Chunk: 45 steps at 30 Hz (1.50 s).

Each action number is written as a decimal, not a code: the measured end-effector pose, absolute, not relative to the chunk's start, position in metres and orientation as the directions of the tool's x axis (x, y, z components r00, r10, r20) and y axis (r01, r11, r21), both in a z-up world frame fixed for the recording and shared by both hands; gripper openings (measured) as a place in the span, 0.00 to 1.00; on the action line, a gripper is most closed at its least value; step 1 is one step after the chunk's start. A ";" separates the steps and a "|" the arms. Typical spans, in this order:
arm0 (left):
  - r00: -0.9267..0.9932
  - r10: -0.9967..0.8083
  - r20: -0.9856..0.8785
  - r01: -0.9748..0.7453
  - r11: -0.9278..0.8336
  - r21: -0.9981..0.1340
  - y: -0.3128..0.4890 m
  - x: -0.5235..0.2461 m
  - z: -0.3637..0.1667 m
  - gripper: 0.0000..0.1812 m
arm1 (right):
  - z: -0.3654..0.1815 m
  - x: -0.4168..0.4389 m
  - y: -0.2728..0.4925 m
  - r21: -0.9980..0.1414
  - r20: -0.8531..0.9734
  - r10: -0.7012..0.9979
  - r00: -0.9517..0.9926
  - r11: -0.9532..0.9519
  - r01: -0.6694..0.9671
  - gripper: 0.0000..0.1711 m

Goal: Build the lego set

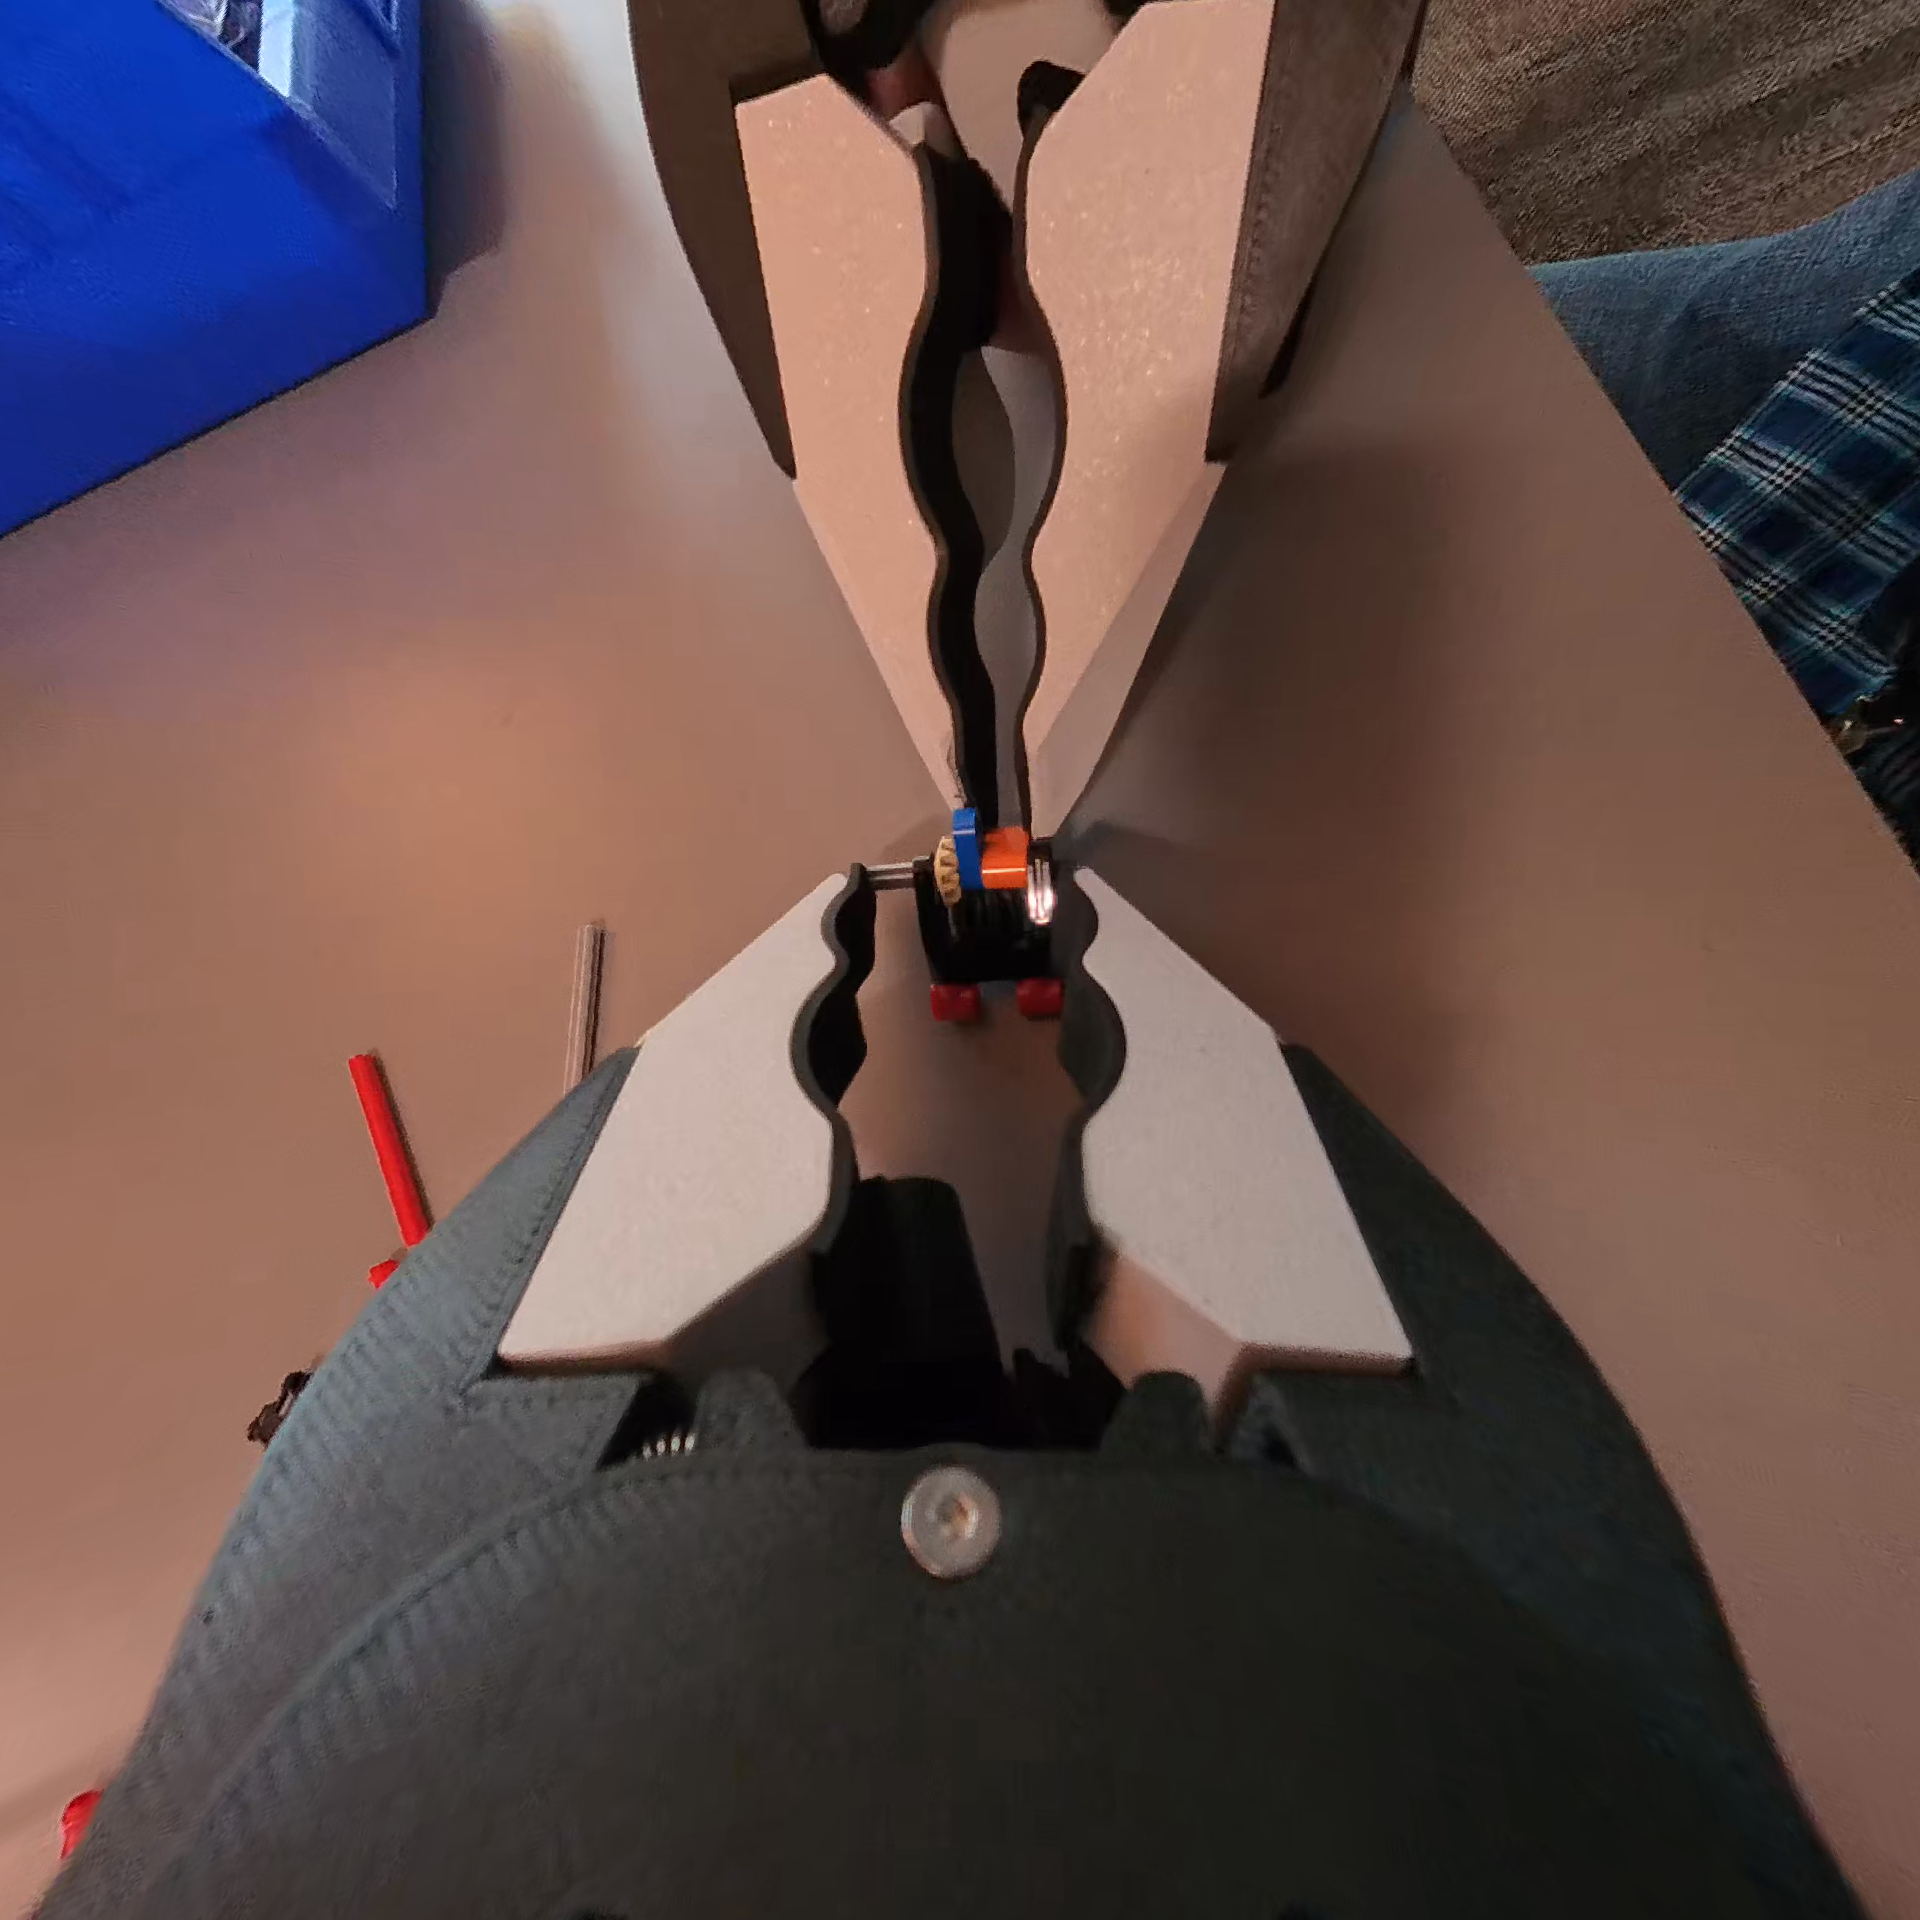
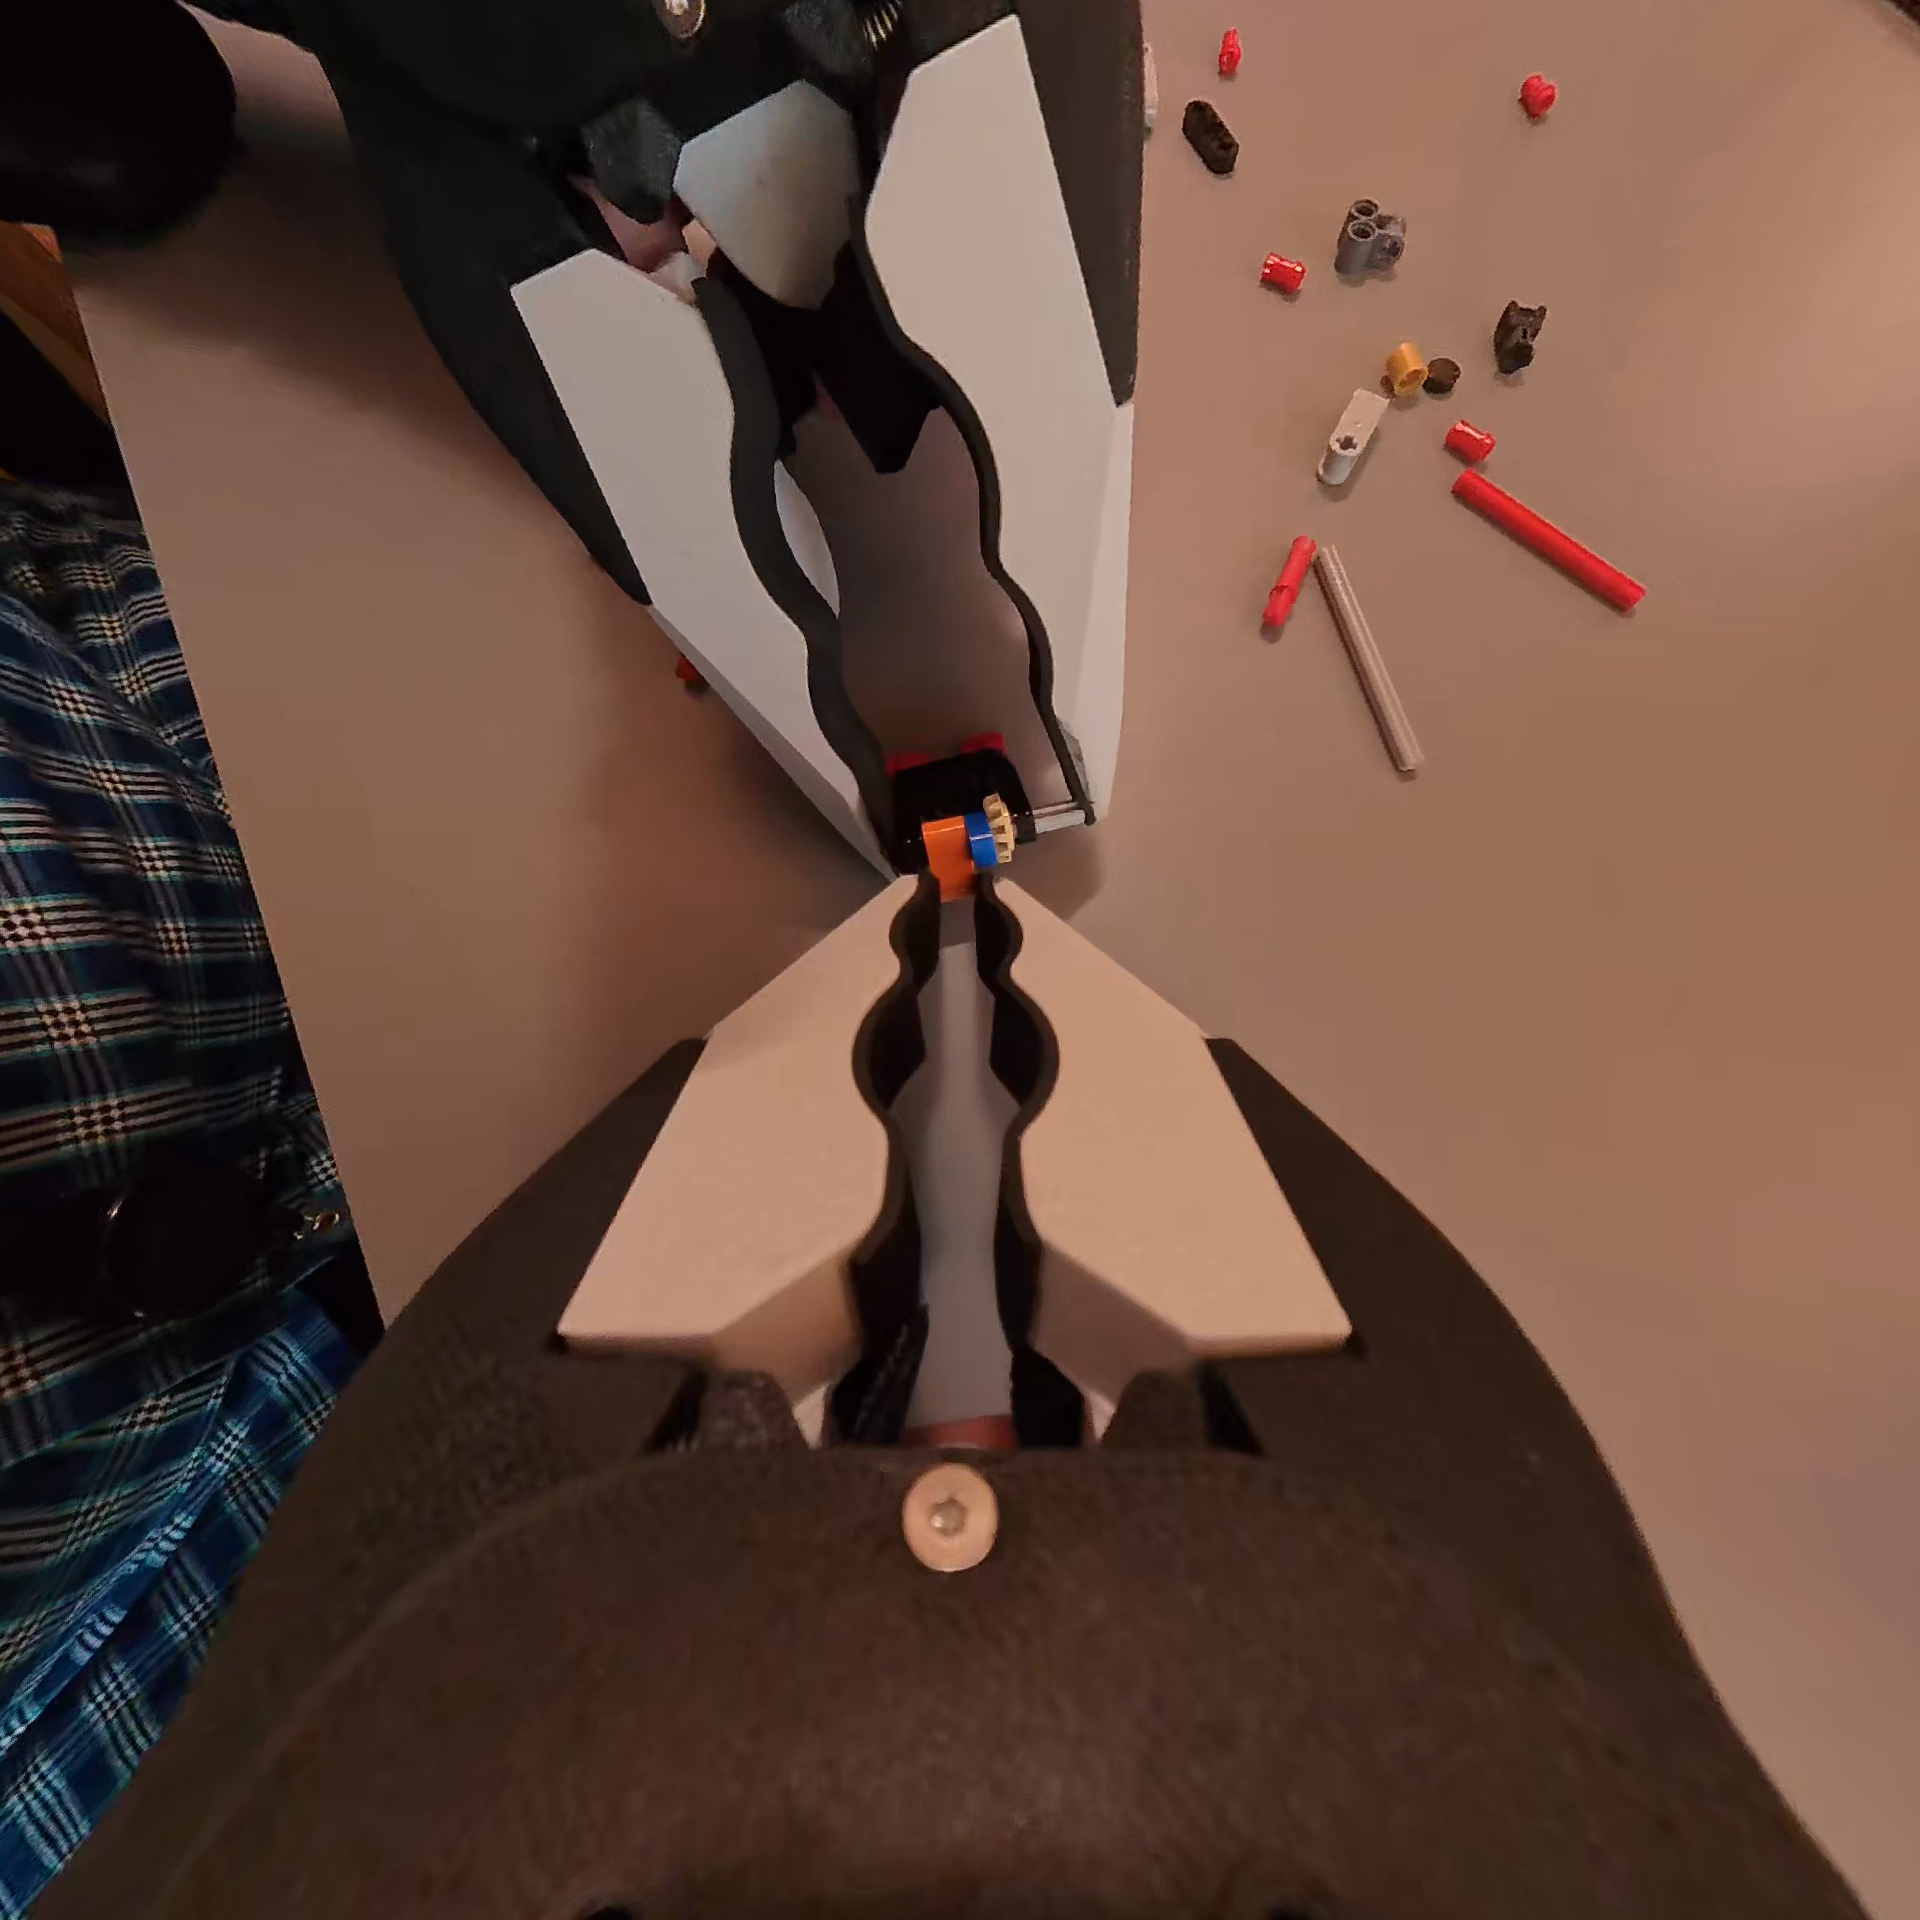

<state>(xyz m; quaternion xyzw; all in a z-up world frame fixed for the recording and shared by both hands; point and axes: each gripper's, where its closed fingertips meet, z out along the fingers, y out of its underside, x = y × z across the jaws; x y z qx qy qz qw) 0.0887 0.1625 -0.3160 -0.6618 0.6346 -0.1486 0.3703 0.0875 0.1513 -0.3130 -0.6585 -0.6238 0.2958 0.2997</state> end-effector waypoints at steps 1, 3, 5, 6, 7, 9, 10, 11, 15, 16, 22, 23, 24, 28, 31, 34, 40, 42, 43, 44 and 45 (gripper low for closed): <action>0.150 -0.949 -0.276 -0.729 0.082 -0.679 0.162 0.089 -0.316 0.18 | -0.313 0.087 0.151 -0.763 -0.016 0.999 0.047 -0.043 0.645 0.02; 0.139 -0.945 -0.297 -0.734 0.103 -0.671 0.162 0.089 -0.316 0.18 | -0.314 0.088 0.151 -0.762 -0.014 0.999 0.044 -0.040 0.647 0.02; 0.130 -0.943 -0.308 -0.733 0.117 -0.670 0.162 0.090 -0.316 0.18 | -0.314 0.088 0.151 -0.761 -0.016 0.999 0.043 -0.040 0.648 0.02; 0.132 -0.940 -0.314 -0.729 0.123 -0.674 0.162 0.090 -0.315 0.18 | -0.314 0.088 0.151 -0.760 -0.012 0.999 0.045 -0.038 0.648 0.02; 0.132 -0.938 -0.319 -0.724 0.129 -0.677 0.162 0.090 -0.315 0.18 | -0.314 0.088 0.151 -0.760 -0.010 0.999 0.044 -0.036 0.649 0.02; 0.120 -0.934 -0.335 -0.726 0.148 -0.672 0.162 0.090 -0.315 0.17 | -0.314 0.087 0.150 -0.760 -0.016 0.999 0.041 -0.038 0.649 0.02; 0.115 -0.931 -0.346 -0.728 0.158 -0.667 0.162 0.090 -0.315 0.17 | -0.314 0.087 0.150 -0.760 -0.018 0.999 0.041 -0.040 0.649 0.02; 0.109 -0.929 -0.355 -0.732 0.167 -0.661 0.162 0.090 -0.315 0.17 | -0.314 0.087 0.151 -0.760 -0.018 0.999 0.041 -0.040 0.648 0.02; 0.106 -0.914 -0.391 -0.734 0.193 -0.651 0.162 0.091 -0.315 0.13 | -0.314 0.088 0.153 -0.761 -0.018 0.998 0.057 -0.051 0.647 0.02; 0.115 -0.909 -0.402 -0.731 0.196 -0.653 0.162 0.091 -0.315 0.13 | -0.314 0.088 0.153 -0.760 -0.020 0.998 0.056 -0.052 0.648 0.02; 0.111 -0.914 -0.390 -0.729 0.191 -0.657 0.161 0.091 -0.315 0.14 | -0.314 0.087 0.151 -0.761 -0.023 0.999 0.040 -0.043 0.647 0.02; 0.108 -0.915 -0.388 -0.729 0.192 -0.656 0.161 0.090 -0.315 0.14 | -0.314 0.087 0.151 -0.762 -0.025 0.999 0.041 -0.046 0.646 0.02; 0.103 -0.915 -0.391 -0.730 0.197 -0.654 0.161 0.090 -0.315 0.14 | -0.313 0.087 0.151 -0.763 -0.030 0.999 0.041 -0.049 0.644 0.02; 0.123 -0.928 -0.353 -0.736 0.154 -0.660 0.163 0.087 -0.314 0.17 | -0.310 0.086 0.150 -0.776 -0.042 0.998 0.036 -0.055 0.628 0.02; 0.142 -0.954 -0.264 -0.744 0.073 -0.664 0.160 0.080 -0.317 0.19 | -0.311 0.086 0.151 -0.776 -0.040 0.999 0.037 -0.054 0.629 0.03; 0.150 -0.959 -0.239 -0.743 0.050 -0.667 0.161 0.079 -0.317 0.17 | -0.310 0.086 0.150 -0.778 -0.039 0.999 0.032 -0.051 0.626 0.03; 0.150 -0.950 -0.274 -0.758 0.068 -0.649 0.164 0.080 -0.318 0.13 | -0.307 0.088 0.151 -0.787 -0.042 0.998 0.047 -0.062 0.613 0.07; 0.155 -0.935 -0.319 -0.775 0.085 -0.627 0.168 0.078 -0.317 0.13 | -0.306 0.092 0.154 -0.791 -0.054 0.996 0.071 -0.086 0.606 0.14; 0.144 -0.920 -0.365 -0.788 0.116 -0.604 0.171 0.077 -0.316 0.13 | -0.303 0.095 0.155 -0.800 -0.068 0.994 0.084 -0.105 0.591 0.15; 0.125 -0.899 -0.420 -0.806 0.154 -0.571 0.173 0.075 -0.315 0.13 | -0.299 0.097 0.157 -0.813 -0.087 0.991 0.101 -0.129 0.568 0.15; 0.099 -0.878 -0.468 -0.824 0.191 -0.533 0.174 0.074 -0.314 0.13 | -0.292 0.097 0.161 -0.829 -0.110 0.986 0.124 -0.160 0.536 0.15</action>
